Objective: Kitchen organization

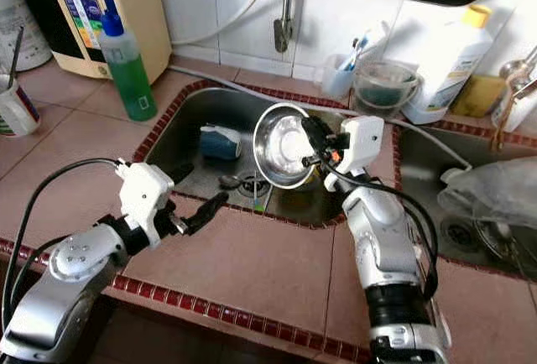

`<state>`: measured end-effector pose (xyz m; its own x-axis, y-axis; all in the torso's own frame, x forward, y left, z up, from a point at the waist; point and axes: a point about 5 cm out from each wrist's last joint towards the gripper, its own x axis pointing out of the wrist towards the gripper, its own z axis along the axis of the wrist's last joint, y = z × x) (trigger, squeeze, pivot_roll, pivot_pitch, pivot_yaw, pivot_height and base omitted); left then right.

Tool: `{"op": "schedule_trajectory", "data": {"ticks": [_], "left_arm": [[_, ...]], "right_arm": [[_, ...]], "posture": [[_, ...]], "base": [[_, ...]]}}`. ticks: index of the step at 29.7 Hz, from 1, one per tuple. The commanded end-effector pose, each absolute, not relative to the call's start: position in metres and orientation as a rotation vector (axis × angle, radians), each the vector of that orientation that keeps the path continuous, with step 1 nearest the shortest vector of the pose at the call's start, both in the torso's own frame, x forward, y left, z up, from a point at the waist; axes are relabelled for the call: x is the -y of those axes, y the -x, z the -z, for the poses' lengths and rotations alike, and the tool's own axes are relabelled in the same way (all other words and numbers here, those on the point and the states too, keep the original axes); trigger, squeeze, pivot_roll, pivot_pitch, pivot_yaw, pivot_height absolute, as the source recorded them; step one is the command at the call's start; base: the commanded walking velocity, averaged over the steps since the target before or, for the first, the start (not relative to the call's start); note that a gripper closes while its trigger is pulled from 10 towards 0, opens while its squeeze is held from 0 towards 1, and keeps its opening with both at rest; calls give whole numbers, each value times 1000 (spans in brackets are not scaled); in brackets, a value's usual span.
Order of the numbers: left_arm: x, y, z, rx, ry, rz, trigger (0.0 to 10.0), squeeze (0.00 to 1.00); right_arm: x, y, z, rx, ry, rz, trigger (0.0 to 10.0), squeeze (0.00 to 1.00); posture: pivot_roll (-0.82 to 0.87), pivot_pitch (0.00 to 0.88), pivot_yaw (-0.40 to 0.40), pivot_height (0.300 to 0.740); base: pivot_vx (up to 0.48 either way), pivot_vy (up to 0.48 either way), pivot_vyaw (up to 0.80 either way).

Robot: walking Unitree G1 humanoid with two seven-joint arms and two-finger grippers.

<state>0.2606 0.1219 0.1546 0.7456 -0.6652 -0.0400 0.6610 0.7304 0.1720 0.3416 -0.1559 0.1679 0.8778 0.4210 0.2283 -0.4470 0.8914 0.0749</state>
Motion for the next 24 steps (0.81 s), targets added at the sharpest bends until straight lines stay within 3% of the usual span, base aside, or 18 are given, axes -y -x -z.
{"op": "schedule_trajectory", "data": {"ticks": [1,24], "left_arm": [[-119,-254,-157,29,-201,759,10000,0],[-113,-252,-172,69,-203,830,10000,0]], "right_arm": [[160,-348,-169,207,-127,-459,10000,0],[151,-379,-154,32,-282,-512,10000,0]], "posture": [[-51,159,-22,740],[-30,163,-19,740]], "base": [[0,0,0],[0,0,0]]}}
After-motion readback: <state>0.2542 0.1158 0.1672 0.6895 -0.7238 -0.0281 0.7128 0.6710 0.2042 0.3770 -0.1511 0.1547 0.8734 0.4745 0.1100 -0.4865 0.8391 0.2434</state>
